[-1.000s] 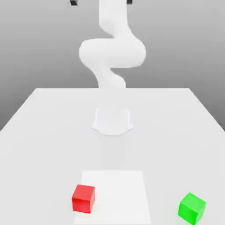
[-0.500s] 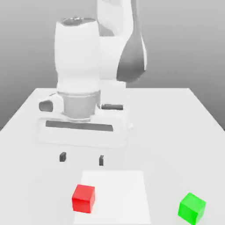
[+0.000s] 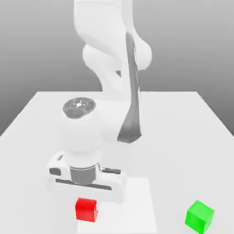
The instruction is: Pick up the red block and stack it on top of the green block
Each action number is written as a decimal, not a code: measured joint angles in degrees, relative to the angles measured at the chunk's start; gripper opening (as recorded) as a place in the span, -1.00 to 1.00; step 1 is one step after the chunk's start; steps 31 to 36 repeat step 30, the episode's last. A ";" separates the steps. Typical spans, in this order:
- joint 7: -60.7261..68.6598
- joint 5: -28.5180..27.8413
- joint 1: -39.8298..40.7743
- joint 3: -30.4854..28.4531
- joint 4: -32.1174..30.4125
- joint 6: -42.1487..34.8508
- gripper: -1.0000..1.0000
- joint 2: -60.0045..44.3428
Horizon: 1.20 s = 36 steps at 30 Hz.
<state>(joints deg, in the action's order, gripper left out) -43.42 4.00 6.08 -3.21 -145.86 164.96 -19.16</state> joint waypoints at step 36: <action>-26.20 -9.57 -22.94 10.55 10.60 -10.49 1.00 -0.23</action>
